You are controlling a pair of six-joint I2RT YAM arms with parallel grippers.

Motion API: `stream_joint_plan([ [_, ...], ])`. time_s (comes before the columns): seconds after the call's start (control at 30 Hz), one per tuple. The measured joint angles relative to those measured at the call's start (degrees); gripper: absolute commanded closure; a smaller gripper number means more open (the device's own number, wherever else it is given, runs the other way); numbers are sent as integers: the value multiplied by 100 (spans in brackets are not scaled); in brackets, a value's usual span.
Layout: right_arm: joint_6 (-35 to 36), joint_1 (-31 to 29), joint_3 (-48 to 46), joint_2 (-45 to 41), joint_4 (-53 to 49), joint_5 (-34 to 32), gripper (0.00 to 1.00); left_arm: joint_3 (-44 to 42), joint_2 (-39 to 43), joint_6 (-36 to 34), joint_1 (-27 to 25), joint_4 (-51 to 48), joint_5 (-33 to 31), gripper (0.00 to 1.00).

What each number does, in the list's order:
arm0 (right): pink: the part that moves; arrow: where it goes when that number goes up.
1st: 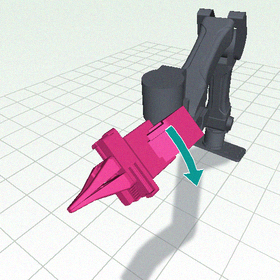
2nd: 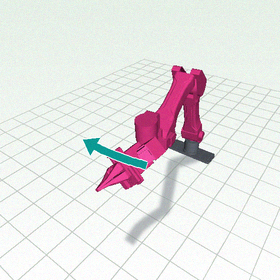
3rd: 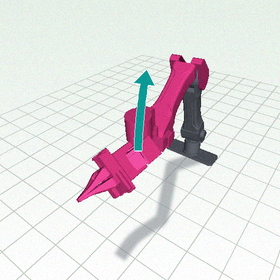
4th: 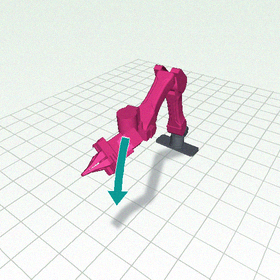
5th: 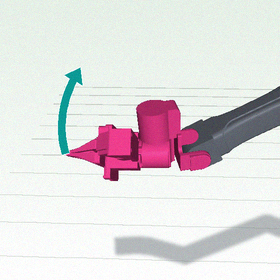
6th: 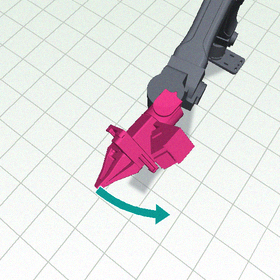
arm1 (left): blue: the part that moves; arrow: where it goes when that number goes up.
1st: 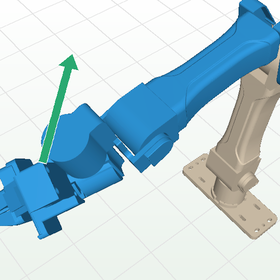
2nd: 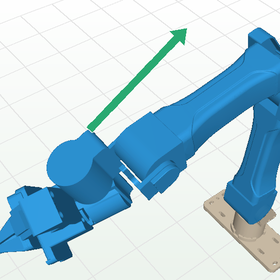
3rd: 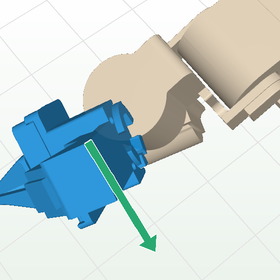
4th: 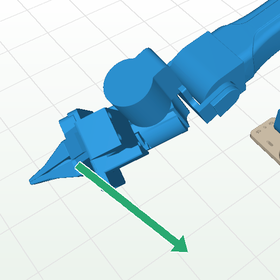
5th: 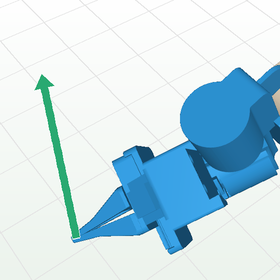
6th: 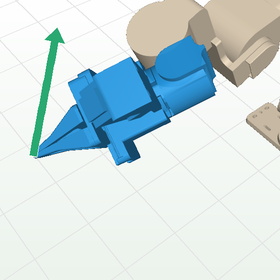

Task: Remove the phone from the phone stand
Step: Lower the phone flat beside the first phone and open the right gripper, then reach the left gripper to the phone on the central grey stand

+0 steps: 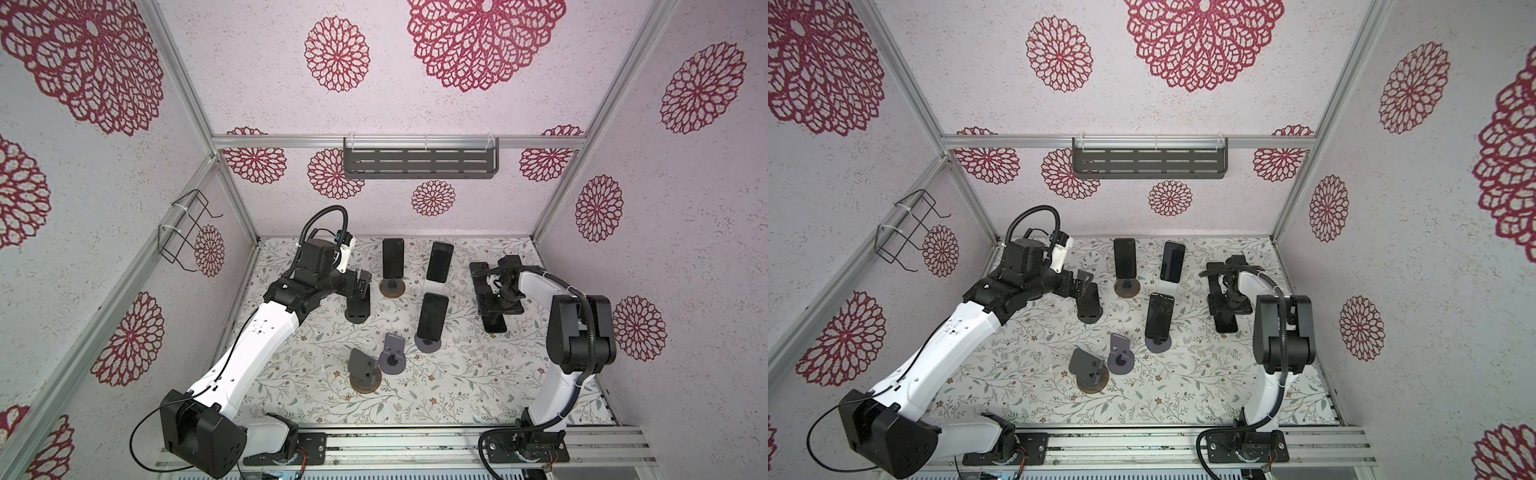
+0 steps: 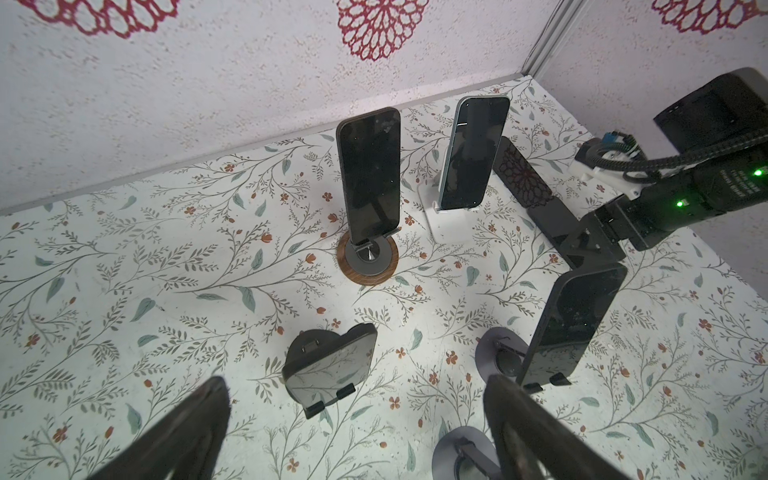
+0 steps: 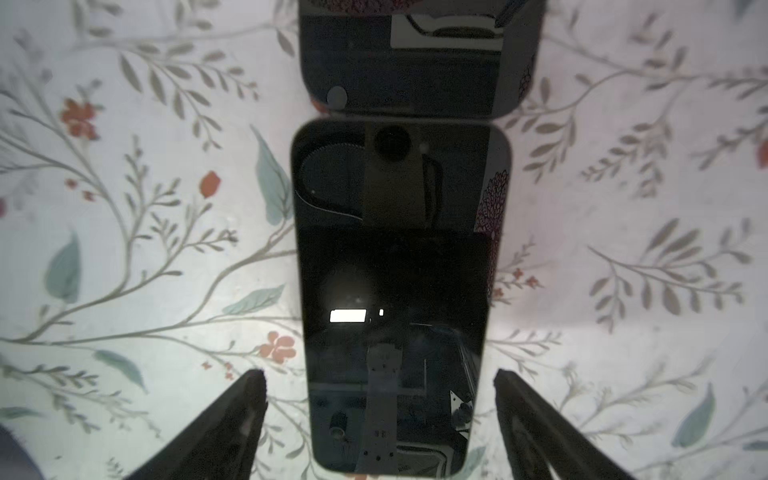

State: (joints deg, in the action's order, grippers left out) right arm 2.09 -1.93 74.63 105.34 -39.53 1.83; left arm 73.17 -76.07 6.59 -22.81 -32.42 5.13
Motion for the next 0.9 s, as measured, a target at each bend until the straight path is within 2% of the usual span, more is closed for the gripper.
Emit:
stream_joint_plan([
  [0.2, -177, 0, -179, -1217, 66, 452, 12, 13, -2, -168, 2, -96, 376, 0],
  [0.37, -306, 0, -796, -2144, 107, 846, 13, 17, 2, -164, -85, -149, 673, 0],
  [0.47, -354, 0, -1137, -2487, 72, 1104, 14, 22, 11, -50, -334, -125, 730, 0],
  [0.67, -481, 0, -1510, -3058, 70, 1764, 19, 28, -42, 151, -927, 332, 1421, 3],
  [0.9, -669, -37, -1985, -3985, 70, 2577, 25, 160, -737, 96, -1215, 610, 1882, 11],
])
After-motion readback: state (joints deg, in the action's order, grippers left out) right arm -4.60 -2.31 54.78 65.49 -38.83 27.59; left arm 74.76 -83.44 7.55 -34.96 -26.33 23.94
